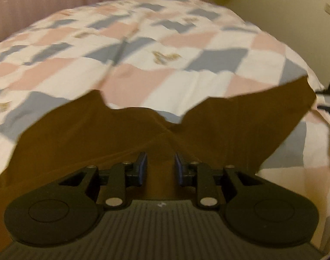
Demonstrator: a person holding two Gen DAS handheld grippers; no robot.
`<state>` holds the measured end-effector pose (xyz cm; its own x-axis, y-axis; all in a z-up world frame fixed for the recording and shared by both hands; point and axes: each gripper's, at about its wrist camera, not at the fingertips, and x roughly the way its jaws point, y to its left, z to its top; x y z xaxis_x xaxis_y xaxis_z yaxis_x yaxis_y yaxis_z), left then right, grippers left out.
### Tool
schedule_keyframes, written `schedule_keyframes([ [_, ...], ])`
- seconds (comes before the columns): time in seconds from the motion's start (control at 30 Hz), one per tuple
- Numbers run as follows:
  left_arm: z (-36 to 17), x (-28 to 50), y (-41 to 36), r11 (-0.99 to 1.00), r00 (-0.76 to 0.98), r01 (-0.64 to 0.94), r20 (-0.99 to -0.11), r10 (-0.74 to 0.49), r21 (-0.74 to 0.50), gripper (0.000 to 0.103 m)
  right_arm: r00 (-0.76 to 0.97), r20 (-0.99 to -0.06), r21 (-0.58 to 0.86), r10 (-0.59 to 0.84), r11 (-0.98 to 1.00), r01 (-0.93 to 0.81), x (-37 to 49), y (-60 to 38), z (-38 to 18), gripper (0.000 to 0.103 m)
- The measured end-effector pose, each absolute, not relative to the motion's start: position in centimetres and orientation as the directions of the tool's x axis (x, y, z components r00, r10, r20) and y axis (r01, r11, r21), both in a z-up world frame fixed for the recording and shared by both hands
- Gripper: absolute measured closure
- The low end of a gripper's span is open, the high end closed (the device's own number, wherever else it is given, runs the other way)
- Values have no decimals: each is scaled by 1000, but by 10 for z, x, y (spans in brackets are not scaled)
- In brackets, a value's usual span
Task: Fold clothes
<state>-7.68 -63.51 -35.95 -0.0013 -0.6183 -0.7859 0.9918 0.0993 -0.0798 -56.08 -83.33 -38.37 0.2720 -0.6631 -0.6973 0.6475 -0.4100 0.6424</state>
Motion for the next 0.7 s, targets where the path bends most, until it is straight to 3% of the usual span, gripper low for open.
schedule_keyframes([
  [0.17, -347, -51, -592, 216, 45, 972, -821, -570, -96, 79, 221, -717, 608, -661, -438, 662, -581, -864, -414, 58],
  [0.27, -348, -33, -569, 295, 83, 951, -850, -520, -88, 79, 238, -683, 665, -691, -452, 594, -586, -863, -424, 60],
  [0.3, -348, -28, -561, 318, 88, 944, -857, -507, -91, 79, 242, -682, 666, -690, -449, 595, -583, -864, -423, 67],
  [0.33, -347, -23, -554, 341, 93, 935, -864, -494, -94, 79, 240, -676, 660, -696, -428, 618, -579, -862, -416, 88],
  [0.37, -345, -16, -544, 365, 92, 925, -867, -489, -108, 79, 238, -671, 652, -702, -405, 640, -575, -859, -409, 95],
  [0.53, -327, 15, -500, 451, 118, 881, -859, -497, -140, 79, 203, -588, 493, -783, -148, 857, -509, -827, -316, 96],
  [0.7, -312, 63, -451, 539, 142, 824, -855, -499, -178, 79, 388, -443, 356, -808, 239, 903, -356, -749, -210, 96],
])
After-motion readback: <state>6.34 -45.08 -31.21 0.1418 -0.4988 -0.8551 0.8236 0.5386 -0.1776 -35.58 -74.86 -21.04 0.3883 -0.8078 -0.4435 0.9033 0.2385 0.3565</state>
